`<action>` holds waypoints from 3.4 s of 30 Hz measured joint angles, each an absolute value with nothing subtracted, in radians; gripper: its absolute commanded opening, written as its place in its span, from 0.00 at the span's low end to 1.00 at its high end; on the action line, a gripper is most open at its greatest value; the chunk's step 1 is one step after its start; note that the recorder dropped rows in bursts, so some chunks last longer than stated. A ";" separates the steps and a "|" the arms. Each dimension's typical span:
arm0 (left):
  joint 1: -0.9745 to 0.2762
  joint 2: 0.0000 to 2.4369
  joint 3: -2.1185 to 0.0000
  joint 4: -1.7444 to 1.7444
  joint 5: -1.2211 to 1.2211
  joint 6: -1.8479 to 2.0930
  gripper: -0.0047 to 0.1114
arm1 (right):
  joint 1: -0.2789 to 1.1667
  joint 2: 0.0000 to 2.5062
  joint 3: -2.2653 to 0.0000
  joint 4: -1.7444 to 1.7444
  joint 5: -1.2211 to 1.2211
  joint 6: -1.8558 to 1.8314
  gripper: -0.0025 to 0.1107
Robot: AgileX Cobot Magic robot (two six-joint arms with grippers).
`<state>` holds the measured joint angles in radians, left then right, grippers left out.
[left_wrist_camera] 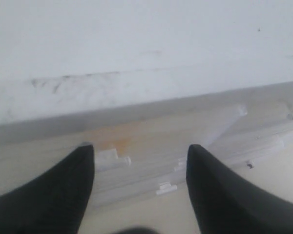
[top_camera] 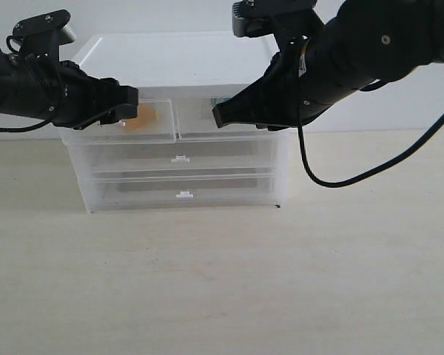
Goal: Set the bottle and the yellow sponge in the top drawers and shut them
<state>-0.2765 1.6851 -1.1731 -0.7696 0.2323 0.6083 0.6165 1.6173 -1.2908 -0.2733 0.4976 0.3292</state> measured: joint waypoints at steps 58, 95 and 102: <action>-0.378 0.699 -0.344 -1.409 0.360 1.198 0.07 | 0.627 0.998 -0.561 -0.208 -0.135 0.441 0.02; -0.226 0.134 -0.224 -1.459 0.187 1.327 0.07 | 0.627 0.671 -0.220 -0.168 -0.384 0.475 0.02; -0.084 0.004 -0.228 -1.457 0.089 1.331 0.07 | 0.627 0.669 -0.220 -0.168 -0.378 0.475 0.02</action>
<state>-0.0839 0.0042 -0.2275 -1.4571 0.0887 1.3312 0.6272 0.6694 -0.2198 -0.1677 -0.3777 0.4753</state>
